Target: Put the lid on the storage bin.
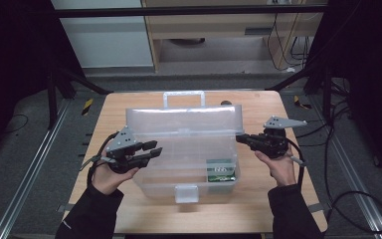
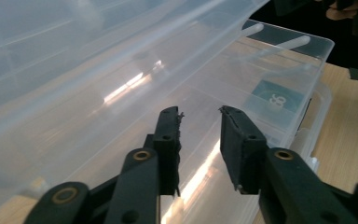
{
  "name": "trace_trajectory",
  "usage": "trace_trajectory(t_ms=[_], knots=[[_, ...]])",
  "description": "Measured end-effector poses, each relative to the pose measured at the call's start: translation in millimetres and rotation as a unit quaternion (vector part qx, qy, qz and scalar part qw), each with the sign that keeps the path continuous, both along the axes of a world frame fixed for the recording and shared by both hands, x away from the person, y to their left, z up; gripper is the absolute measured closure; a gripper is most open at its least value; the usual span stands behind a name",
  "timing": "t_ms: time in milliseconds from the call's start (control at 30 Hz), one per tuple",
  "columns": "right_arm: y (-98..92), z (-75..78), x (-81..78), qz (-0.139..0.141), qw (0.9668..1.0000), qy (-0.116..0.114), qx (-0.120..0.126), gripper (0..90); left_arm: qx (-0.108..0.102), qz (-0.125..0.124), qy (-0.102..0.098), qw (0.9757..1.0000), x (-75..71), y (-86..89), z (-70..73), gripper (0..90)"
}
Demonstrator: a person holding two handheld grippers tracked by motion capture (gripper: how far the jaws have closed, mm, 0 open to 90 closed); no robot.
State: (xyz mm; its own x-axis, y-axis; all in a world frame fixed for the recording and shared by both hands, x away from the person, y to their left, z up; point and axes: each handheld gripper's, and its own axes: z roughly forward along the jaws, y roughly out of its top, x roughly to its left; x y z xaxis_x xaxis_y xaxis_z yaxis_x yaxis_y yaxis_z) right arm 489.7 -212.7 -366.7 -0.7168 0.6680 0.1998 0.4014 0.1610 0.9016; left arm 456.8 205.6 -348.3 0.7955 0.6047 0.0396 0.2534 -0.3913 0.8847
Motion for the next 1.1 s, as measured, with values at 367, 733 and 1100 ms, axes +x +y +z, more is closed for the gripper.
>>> trace_trajectory(t_ms=[367, 733, 1100], knots=[[-0.3, -1.7, -1.5, 0.002, 1.0, -0.001, -0.003, 90.0, -0.014, 0.023, -0.001, 0.9996, -4.0, 13.3, 3.0, 81.0], [-0.3, -2.6, -2.0, 0.003, 1.0, -0.003, -0.003, 90.0, -0.03, 0.039, 0.007, 0.9988, -7.5, 32.1, 3.9, 88.8], [0.5, -3.6, -1.9, 0.007, 0.9999, -0.001, -0.008, 90.0, -0.026, 0.053, 0.016, 0.9981, -6.2, 45.1, -1.1, 89.0]])
